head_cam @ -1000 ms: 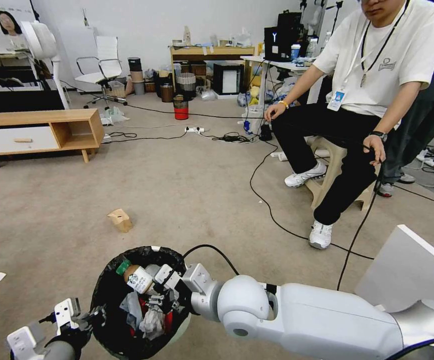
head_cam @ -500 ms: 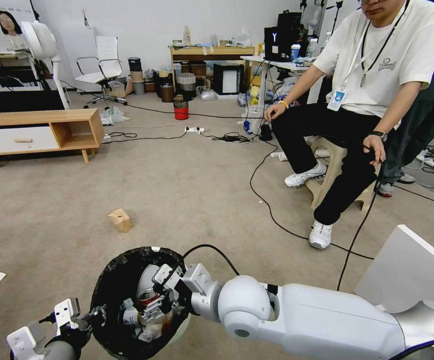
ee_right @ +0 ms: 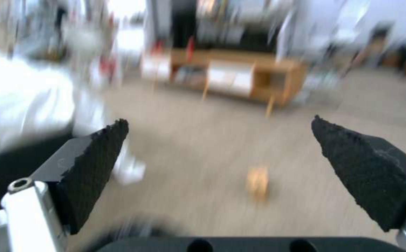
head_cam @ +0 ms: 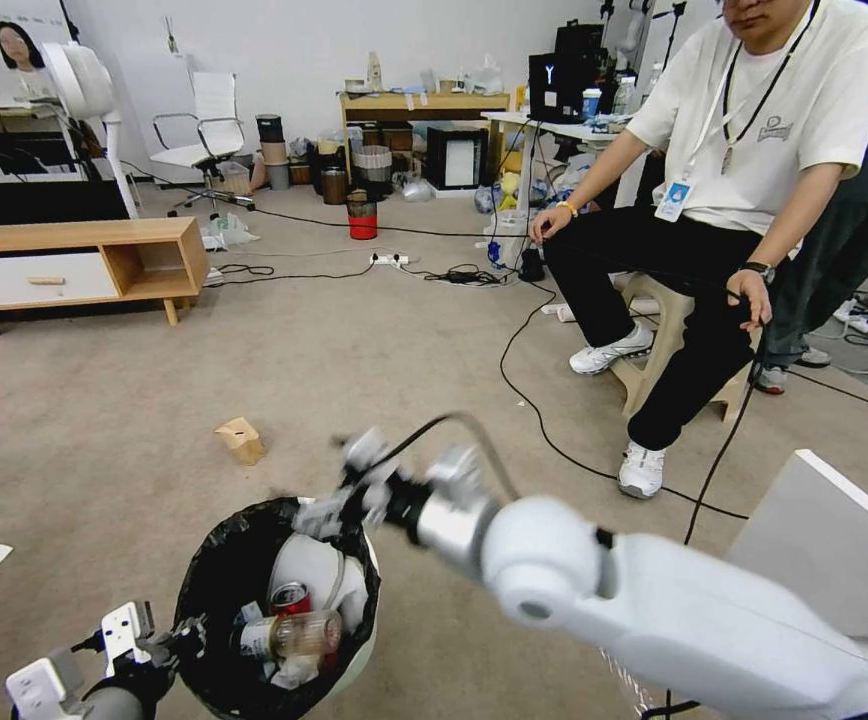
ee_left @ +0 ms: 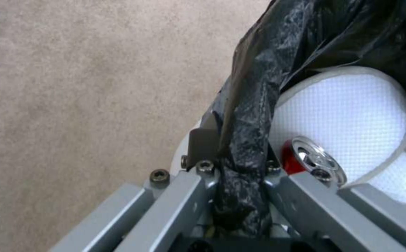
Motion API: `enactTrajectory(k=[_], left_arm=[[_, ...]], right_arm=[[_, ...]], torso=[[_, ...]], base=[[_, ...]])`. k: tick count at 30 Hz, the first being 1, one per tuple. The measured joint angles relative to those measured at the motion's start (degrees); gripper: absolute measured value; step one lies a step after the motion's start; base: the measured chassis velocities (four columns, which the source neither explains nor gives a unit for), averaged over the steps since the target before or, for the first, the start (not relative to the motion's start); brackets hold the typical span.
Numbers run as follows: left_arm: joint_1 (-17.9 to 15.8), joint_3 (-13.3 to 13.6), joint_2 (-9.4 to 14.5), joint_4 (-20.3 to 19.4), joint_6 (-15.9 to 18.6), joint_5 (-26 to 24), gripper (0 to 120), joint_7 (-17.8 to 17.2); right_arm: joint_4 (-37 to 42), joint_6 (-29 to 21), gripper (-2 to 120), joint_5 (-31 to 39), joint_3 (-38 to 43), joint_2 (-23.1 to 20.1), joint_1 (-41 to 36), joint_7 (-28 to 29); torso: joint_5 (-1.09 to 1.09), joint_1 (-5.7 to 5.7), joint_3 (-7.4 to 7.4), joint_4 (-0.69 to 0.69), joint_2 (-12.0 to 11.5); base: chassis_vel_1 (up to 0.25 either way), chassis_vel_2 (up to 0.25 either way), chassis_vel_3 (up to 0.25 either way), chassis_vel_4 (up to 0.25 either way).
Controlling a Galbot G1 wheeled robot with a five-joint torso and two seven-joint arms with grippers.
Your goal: Pick up the trash bin and place the garbage on the floor into it.
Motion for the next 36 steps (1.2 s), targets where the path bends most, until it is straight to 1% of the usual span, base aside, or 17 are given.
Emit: enactTrajectory(k=[2, 3, 4, 5, 7, 10, 12, 13, 15, 19, 21, 22, 25, 28, 30, 34, 36], left_arm=[[0.8, -0.7, -0.3, -0.6, 0.0, 0.2, 2, 0.1], [0.8, -0.7, -0.3, -0.6, 0.0, 0.2, 2, 0.1], [1.3, -1.1, -0.6, -1.1, 0.0, 0.3, 2, 0.2], [1.3, -1.1, -0.6, -1.1, 0.0, 0.3, 2, 0.2], [2.2, -1.8, -1.2, -1.8, 0.0, 0.6, 2, 0.3], [2.6, -2.2, -1.4, -2.1, 0.0, 0.8, 2, 0.5], [3.3, -2.8, -1.8, -2.7, -0.1, 1.1, 2, 0.6], [3.3, -2.8, -1.8, -2.7, -0.1, 1.1, 2, 0.6], [3.6, -3.0, -2.1, -3.1, -0.3, 1.2, 2, 0.7], [4.1, -3.1, -2.2, -3.3, -0.3, 1.4, 2, 0.8], [4.4, -3.2, -2.4, -3.5, -0.5, 1.9, 2, 0.8], [4.4, -3.2, -2.4, -3.5, -0.5, 1.9, 2, 0.8], [4.6, -3.2, -2.9, -3.7, -0.7, 2.6, 2, 1.1], [4.7, -3.1, -3.1, -3.6, -0.8, 2.9, 2, 1.3], [4.8, -3.1, -3.4, -3.7, -0.9, 3.5, 2, 1.5], [4.8, -2.9, -3.8, -3.7, -1.0, 3.9, 2, 1.7], [4.6, -2.5, -4.2, -3.7, -1.3, 4.7, 2, 2.1]], right_arm=[[-0.5, 7.0, 100, 0.3, 6.2, -0.5, -2.4, -1.9], [-0.5, 7.0, 100, 0.3, 6.2, -0.5, -2.4, -1.9], [-1.0, 10.5, 100, 0.3, 10.5, -0.5, -3.9, -3.2], [-1.0, 10.5, 100, 0.3, 10.5, -0.5, -3.9, -3.2], [-1.6, 16.5, 100, -0.1, 17.1, -0.4, -5.8, -3.5], [-2.0, 18.6, 100, -0.5, 19.2, -0.2, -6.3, -3.0], [-2.4, 21.7, 100, -2.9, 26.2, -0.2, -9.3, -1.1], [-2.4, 21.7, 100, -2.9, 26.2, -0.2, -9.3, -1.1], [-1.6, 22.1, 100, -5.1, 34.9, -0.7, -13.8, 0.7], [-0.5, 21.9, 100, -6.9, 41.0, -1.0, -18.3, 1.4], [0.7, 21.7, 100, -10.0, 47.4, -1.1, -24.2, 1.8], [0.7, 21.7, 100, -10.0, 47.4, -1.1, -24.2, 1.8], [3.3, 21.6, 100, -17.9, 57.4, 0.4, -34.2, 1.1], [4.7, 20.6, 100, -19.3, 59.8, 1.1, -36.9, 0.9], [8.4, 18.3, 100, -22.4, 64.3, 2.1, -43.9, 0.4], [10.1, 18.5, 100, -26.5, 65.6, 2.9, -50.0, -0.1], [10.8, 19.8, 100, -31.1, 65.3, 5.0, -54.6, -0.6]], torso=[[0.01, 0.0, 0.0, 0.0, 0.0], [0.01, 0.0, 0.0, 0.0, 0.0], [0.01, 0.0, 0.0, 0.03, 0.0], [0.01, 0.0, 0.0, 0.03, 0.0], [0.01, 0.0, 0.0, -0.01, 0.0], [0.01, 0.0, 0.0, 0.0, 0.0], [0.0, 0.0, 0.0, 0.03, 0.0], [0.0, 0.0, 0.0, 0.03, 0.0], [0.0, 0.0, 0.0, 0.0, 0.0], [0.02, 0.0, 0.0, 0.0, 0.0], [0.0, 0.0, -0.01, 0.0, 0.0], [0.0, 0.0, -0.01, 0.0, 0.0], [-0.01, 0.0, 0.0, 0.0, 0.0], [0.01, 0.0, 0.0, 0.0, 0.0], [-0.03, 0.0, 0.0, 0.01, 0.0], [0.0, 0.0, -0.01, 0.0, 0.0], [0.0, 0.0, -0.01, 0.01, 0.0]], base=[[0.0, 0.0, 0.0, 0.0], [0.0, 0.0, 0.0, 0.0], [0.0, 0.0, 0.0, 0.0], [0.0, 0.0, 0.0, 0.0], [0.0, 0.0, 0.0, 0.0], [0.0, 0.0, 0.0, 0.0], [0.0, 0.0, 0.0, 0.0], [0.0, 0.0, 0.0, 0.0], [0.0, 0.0, 0.0, 0.0], [0.0, 0.0, 0.0, 0.0], [0.0, 0.0, 0.0, 0.0], [0.0, 0.0, 0.0, 0.0], [0.0, 0.0, 0.0, 0.0], [0.0, 0.0, 0.0, 0.0], [0.0, 0.0, 0.0, 0.0], [0.0, 0.0, 0.0, 0.0], [0.0, 0.0, 0.0, 0.0]])
